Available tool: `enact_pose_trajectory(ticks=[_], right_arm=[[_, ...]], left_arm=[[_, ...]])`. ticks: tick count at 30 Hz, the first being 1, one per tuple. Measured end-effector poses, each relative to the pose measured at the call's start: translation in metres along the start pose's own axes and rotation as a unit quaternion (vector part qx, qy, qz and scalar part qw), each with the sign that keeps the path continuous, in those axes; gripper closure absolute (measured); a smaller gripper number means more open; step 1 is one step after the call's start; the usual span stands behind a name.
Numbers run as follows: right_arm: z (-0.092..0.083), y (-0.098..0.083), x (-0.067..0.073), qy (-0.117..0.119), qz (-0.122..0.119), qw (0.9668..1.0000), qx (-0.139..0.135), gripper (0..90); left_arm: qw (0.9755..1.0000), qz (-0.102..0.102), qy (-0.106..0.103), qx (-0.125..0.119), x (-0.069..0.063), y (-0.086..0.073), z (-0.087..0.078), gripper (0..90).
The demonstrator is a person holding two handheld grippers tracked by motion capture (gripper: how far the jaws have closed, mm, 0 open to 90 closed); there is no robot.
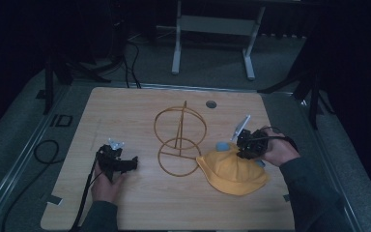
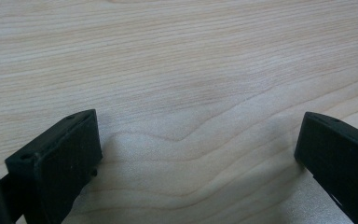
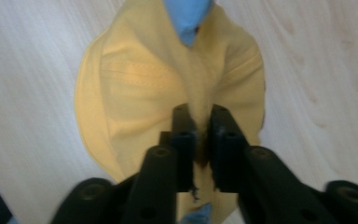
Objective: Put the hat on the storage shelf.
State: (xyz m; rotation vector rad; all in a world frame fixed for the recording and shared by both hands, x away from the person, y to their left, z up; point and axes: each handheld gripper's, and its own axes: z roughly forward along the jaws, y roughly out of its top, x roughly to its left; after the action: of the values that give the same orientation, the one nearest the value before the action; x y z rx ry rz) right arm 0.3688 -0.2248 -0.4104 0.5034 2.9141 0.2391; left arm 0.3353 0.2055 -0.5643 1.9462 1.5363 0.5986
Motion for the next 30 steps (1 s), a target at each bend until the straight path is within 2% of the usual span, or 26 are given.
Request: enact_pose_trajectory(ticks=[6, 15, 26, 30], right_arm=[[-0.007, 0.002, 0.001, -0.004, -0.017, 0.9998, 0.002, 83.8], [-0.025, 0.0, -0.003, -0.015, -0.027, 0.9995, -0.005, 83.8], [-0.042, -0.005, -0.014, -0.031, -0.016, 0.9992, -0.018, 84.1], [-0.047, -0.008, -0.016, -0.043, -0.019, 0.9986, -0.025, 84.2]], left_arm=[[1.0, 0.0, 0.0, 0.0, 0.0, 0.0, 0.0, 0.3], [1.0, 0.001, 0.0, 0.001, 0.0, 0.0, 0.0, 0.4], [1.0, 0.0, 0.0, 0.0, 0.0, 0.0, 0.0, 0.3], [1.0, 0.001, 0.0, 0.001, 0.0, 0.0, 0.0, 0.4]])
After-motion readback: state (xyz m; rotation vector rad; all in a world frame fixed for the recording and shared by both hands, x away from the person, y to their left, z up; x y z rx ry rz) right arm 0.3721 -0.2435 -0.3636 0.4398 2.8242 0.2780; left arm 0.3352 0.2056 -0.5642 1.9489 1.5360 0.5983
